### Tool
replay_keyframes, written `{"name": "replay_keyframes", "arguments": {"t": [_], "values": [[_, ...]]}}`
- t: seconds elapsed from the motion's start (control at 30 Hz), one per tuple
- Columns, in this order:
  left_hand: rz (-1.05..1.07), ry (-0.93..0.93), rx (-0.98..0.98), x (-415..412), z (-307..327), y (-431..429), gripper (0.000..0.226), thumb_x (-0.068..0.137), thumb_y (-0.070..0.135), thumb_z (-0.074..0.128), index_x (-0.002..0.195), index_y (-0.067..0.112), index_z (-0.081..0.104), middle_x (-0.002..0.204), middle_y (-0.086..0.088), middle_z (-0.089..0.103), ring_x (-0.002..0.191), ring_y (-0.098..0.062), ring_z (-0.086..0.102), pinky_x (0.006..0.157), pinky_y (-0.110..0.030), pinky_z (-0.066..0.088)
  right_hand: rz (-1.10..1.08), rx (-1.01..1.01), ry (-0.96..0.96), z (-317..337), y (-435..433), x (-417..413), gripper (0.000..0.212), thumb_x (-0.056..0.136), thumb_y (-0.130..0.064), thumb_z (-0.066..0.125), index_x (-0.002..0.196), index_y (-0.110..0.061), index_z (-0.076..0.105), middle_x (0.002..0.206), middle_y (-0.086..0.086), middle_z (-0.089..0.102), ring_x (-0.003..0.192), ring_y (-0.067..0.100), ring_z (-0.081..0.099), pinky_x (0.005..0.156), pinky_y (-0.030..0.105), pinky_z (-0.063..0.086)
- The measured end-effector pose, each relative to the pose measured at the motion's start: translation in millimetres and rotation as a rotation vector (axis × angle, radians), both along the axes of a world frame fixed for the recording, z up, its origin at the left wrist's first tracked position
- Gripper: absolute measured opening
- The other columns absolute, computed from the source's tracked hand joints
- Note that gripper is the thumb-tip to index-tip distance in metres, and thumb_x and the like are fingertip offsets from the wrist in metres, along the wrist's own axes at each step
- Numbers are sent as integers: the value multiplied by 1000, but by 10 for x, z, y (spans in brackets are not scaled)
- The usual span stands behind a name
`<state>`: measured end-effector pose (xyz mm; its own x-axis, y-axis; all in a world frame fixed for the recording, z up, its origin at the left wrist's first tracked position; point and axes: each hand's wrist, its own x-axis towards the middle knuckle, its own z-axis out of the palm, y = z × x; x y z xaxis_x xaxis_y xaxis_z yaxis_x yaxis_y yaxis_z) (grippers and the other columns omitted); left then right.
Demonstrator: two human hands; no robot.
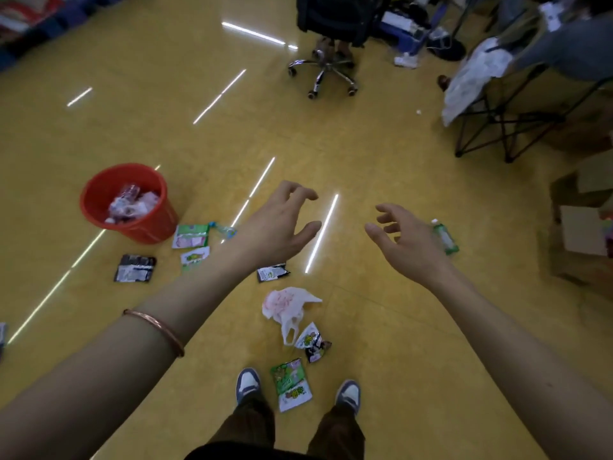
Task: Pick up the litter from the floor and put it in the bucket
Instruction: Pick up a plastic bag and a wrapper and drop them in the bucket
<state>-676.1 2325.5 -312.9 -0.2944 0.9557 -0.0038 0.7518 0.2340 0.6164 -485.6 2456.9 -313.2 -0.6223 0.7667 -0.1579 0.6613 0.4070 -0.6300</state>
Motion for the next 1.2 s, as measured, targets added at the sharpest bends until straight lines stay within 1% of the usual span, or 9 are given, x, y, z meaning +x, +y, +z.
{"name": "replay_keyframes", "arguments": {"t": [0.13,0.27,0.43,0.57,0.67,0.83,0.97,1.1,1.2], "values": [[56,6,-102,280,-384,106,48,93,39,50,134,18,39,137,-2,34,102,-18,51,85,-31,43,88,-55,-19,-374,185,90,51,91,-45,52,136,-22,44,124,-3,55,106,12,54,85,28,45],[156,-57,-141,586,-838,139,51,93,39,51,136,18,37,136,-3,35,113,-22,48,92,-40,45,249,-150,-114,-867,386,170,52,91,-45,52,138,-23,42,128,-1,53,106,9,51,84,26,41],[326,-128,-137,723,-1408,99,60,92,31,54,144,28,24,138,-2,27,106,-19,51,86,-33,47,380,-249,-218,-1537,468,128,56,92,-47,49,141,-23,37,134,2,49,118,18,50,96,37,44],[342,-104,-222,687,-2014,15,63,92,31,54,144,36,18,139,-3,26,100,-23,55,81,-42,51,396,-276,-204,-2145,470,122,58,92,-47,50,142,-23,35,136,2,46,119,17,48,93,33,42],[373,-138,-280,664,-2599,-37,61,92,29,53,144,33,22,139,-4,28,105,-23,53,85,-41,50,447,-275,-285,-2726,492,149,61,92,-48,49,144,-22,32,142,3,41,123,18,47,91,32,41],[299,-112,-325,602,-3746,-46,60,92,26,54,143,35,24,139,-5,30,110,-26,50,83,-39,49,447,-251,-351,-3820,508,175,69,88,-56,49,145,-24,29,146,3,36,127,22,44,96,41,45],[228,-68,-304,429,-4599,52,66,90,24,56,145,35,21,136,-9,33,107,-25,49,82,-39,49,387,-219,-327,-4654,529,60,71,86,-56,53,145,-25,28,144,2,37,123,21,47,97,40,45],[98,18,-302,270,-5364,126,71,89,24,58,146,35,17,139,-9,30,118,-25,42,80,-34,48,415,-184,-324,-5391,544,-1,70,86,-55,54,144,-25,29,142,3,39,122,20,48,95,40,46],[-11,87,-345,184,-5908,159,75,86,27,63,146,35,19,144,-8,22,126,-28,36,83,-39,50,438,-167,-351,-5896,582,2,76,84,-58,54,146,-27,25,147,4,29,126,22,44,96,40,46]]}}
